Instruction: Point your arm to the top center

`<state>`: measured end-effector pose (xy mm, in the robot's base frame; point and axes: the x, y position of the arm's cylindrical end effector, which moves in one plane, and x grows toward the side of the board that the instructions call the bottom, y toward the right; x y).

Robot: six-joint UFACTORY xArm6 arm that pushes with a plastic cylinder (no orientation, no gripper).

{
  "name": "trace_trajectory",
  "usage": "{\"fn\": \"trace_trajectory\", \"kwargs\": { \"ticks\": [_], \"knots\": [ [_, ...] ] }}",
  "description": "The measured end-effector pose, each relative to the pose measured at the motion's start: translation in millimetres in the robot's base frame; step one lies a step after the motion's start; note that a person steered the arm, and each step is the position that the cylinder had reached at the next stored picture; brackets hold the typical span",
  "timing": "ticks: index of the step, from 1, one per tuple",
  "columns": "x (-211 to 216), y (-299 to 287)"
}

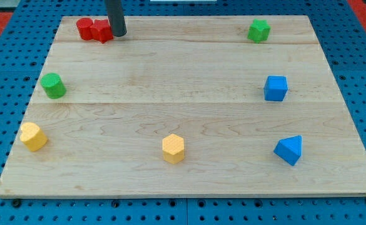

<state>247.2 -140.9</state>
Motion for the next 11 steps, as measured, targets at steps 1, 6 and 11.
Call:
{"fn": "trace_trajectory", "kwargs": {
  "ticks": [1,6,11],
  "knots": [
    [0.0,-0.1],
    [102.3,-3.4],
    [58.8,187.5]
  ]
}}
